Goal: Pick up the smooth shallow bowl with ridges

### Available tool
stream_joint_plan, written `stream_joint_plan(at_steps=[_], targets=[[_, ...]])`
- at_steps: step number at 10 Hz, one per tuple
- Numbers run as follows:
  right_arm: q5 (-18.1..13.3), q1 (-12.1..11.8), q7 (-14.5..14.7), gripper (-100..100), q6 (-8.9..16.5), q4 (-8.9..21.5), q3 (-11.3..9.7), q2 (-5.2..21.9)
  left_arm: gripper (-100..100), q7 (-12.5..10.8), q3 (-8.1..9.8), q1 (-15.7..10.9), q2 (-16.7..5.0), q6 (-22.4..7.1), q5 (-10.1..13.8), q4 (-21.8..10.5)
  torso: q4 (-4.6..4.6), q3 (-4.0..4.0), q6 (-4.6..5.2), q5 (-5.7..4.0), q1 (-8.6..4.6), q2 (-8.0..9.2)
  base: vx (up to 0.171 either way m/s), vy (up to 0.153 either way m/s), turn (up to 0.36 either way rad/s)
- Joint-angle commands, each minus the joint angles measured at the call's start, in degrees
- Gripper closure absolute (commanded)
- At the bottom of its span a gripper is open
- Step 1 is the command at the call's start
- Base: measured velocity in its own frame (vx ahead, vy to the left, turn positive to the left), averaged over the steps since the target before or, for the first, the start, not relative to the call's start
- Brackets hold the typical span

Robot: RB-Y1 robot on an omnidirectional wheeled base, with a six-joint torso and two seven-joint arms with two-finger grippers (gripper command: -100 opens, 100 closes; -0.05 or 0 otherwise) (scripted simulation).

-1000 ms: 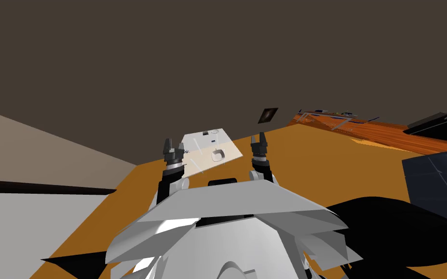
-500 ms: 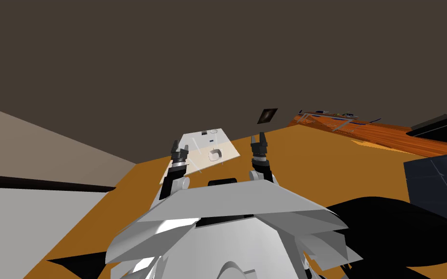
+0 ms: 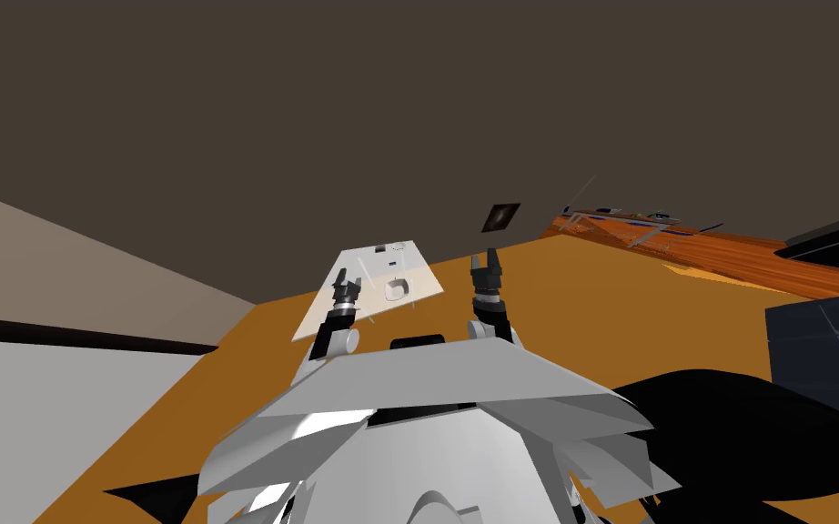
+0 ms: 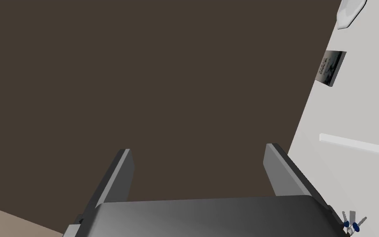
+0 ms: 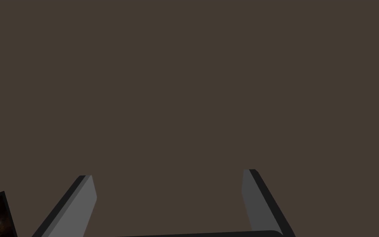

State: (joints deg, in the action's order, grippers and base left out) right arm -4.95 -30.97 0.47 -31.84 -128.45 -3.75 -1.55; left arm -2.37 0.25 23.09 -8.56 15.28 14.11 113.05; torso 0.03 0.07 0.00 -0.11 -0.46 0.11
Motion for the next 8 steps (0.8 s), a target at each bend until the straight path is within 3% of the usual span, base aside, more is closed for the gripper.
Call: stream_joint_plan(at_steps=[1, 8], targets=[[0.0, 0.0, 0.0, 0, 0.0, 0.0, 0.0, 0.0, -100, -0.61, -0.16, -1.27, 0.15, -2.16, 1.02, -2.54, 0.0, 0.0, 0.0, 0.0, 0.0, 0.0, -0.03, -0.119, 0.019], [0.0, 0.0, 0.0, 0, 0.0, 0.0, 0.0, 0.01, -100, -2.85, -0.41, -5.22, 1.24, -10.47, 3.49, -12.17, -0.02, -0.07, 0.0, 0.03, 0.14, -0.12, -0.01, -0.103, 0.018]])
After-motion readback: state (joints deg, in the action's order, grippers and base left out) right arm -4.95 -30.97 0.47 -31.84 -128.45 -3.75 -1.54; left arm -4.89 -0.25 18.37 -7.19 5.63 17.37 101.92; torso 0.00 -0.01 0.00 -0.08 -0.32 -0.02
